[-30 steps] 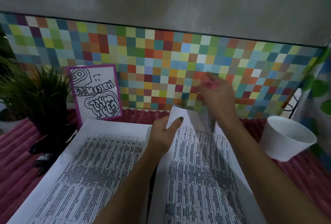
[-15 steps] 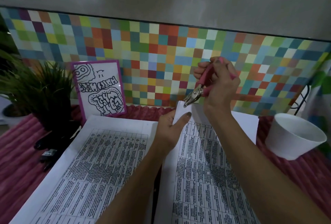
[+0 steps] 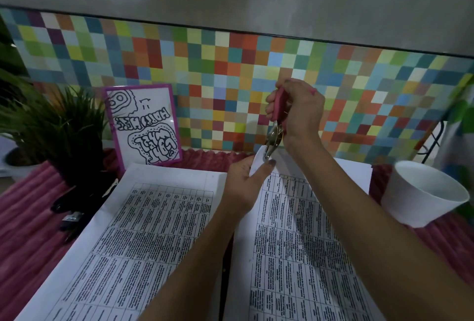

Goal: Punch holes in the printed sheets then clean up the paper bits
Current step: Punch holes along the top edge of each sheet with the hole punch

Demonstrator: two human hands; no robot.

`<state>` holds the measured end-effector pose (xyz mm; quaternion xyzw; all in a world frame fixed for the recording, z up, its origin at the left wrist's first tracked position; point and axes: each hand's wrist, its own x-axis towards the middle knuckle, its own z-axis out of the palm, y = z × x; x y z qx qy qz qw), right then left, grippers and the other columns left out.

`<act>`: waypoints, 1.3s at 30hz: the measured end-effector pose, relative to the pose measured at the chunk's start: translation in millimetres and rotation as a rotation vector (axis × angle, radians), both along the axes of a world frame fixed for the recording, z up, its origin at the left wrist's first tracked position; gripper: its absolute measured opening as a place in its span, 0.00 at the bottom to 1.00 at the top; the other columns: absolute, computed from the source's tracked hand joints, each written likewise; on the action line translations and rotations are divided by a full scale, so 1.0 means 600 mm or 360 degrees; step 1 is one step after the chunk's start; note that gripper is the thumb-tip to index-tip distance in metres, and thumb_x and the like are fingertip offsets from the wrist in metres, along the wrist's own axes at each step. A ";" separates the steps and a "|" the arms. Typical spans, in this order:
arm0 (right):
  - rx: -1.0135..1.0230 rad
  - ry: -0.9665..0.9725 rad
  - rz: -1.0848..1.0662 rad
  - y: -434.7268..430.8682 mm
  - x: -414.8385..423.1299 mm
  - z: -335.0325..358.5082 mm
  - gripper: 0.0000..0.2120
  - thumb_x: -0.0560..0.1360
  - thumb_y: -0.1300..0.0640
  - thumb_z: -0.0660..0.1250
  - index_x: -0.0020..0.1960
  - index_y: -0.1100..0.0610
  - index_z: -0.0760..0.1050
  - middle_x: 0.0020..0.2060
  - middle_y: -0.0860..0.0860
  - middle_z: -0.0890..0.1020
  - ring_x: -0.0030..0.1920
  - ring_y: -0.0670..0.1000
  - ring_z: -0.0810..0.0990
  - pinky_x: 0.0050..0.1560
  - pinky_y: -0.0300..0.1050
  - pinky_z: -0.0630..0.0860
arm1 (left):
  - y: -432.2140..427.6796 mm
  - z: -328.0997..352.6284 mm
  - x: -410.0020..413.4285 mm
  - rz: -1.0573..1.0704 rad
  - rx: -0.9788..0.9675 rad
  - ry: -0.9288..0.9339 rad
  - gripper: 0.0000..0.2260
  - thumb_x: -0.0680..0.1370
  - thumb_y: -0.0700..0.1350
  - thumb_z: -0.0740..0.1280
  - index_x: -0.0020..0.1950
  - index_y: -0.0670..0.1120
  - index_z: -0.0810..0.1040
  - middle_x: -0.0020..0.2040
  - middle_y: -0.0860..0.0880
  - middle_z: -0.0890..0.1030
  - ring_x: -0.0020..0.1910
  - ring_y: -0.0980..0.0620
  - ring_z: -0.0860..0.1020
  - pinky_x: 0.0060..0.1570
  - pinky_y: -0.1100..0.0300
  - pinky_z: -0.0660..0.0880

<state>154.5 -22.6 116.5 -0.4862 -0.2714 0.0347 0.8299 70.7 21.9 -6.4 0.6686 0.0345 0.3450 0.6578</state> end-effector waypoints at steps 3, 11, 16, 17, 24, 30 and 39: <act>-0.0023 0.0031 -0.0027 0.004 0.002 -0.004 0.07 0.76 0.65 0.61 0.41 0.64 0.76 0.24 0.56 0.77 0.22 0.53 0.73 0.25 0.43 0.70 | 0.001 -0.002 -0.001 -0.0025 -0.0006 -0.0016 0.08 0.81 0.40 0.65 0.54 0.42 0.83 0.43 0.44 0.84 0.42 0.53 0.80 0.45 0.63 0.78; -0.0099 0.0039 -0.0055 0.010 0.003 0.000 0.08 0.75 0.66 0.61 0.40 0.66 0.76 0.23 0.56 0.77 0.21 0.54 0.71 0.23 0.40 0.68 | -0.001 0.000 -0.002 -0.0062 0.0007 -0.0015 0.07 0.81 0.38 0.65 0.52 0.39 0.82 0.35 0.55 0.82 0.33 0.62 0.77 0.37 0.70 0.73; -0.0099 0.0062 -0.0114 0.014 0.000 0.000 0.09 0.74 0.66 0.59 0.38 0.65 0.75 0.23 0.56 0.75 0.20 0.53 0.70 0.24 0.42 0.66 | -0.002 0.003 -0.004 -0.0033 -0.0011 0.0001 0.08 0.81 0.38 0.65 0.55 0.40 0.82 0.43 0.53 0.85 0.42 0.59 0.82 0.43 0.68 0.76; -0.0107 0.0064 -0.0132 0.015 0.000 0.000 0.09 0.74 0.66 0.59 0.38 0.64 0.74 0.23 0.56 0.75 0.20 0.53 0.70 0.24 0.41 0.66 | -0.002 0.003 -0.005 -0.0027 0.0000 0.0004 0.08 0.81 0.38 0.65 0.55 0.40 0.82 0.43 0.53 0.86 0.43 0.59 0.82 0.44 0.68 0.76; -0.0125 0.0135 -0.0177 0.015 0.004 0.000 0.07 0.75 0.64 0.59 0.40 0.64 0.72 0.22 0.55 0.73 0.21 0.53 0.66 0.23 0.43 0.65 | -0.003 0.000 -0.003 -0.0001 -0.0027 0.0103 0.07 0.81 0.41 0.66 0.55 0.43 0.83 0.46 0.43 0.85 0.41 0.50 0.80 0.44 0.59 0.78; -0.0120 0.0246 -0.0167 0.014 0.015 -0.002 0.07 0.74 0.64 0.60 0.39 0.64 0.73 0.24 0.58 0.73 0.21 0.53 0.67 0.23 0.42 0.66 | -0.003 -0.002 0.001 0.0095 -0.0026 0.0250 0.15 0.81 0.45 0.62 0.47 0.31 0.74 0.28 0.42 0.66 0.25 0.52 0.61 0.28 0.60 0.60; -0.0263 0.0382 0.0135 -0.002 0.012 0.006 0.06 0.74 0.65 0.61 0.49 0.66 0.75 0.30 0.59 0.76 0.24 0.54 0.72 0.27 0.44 0.71 | -0.008 -0.002 -0.002 0.0165 0.0181 0.0201 0.19 0.84 0.46 0.59 0.37 0.36 0.65 0.26 0.52 0.59 0.24 0.56 0.57 0.26 0.60 0.54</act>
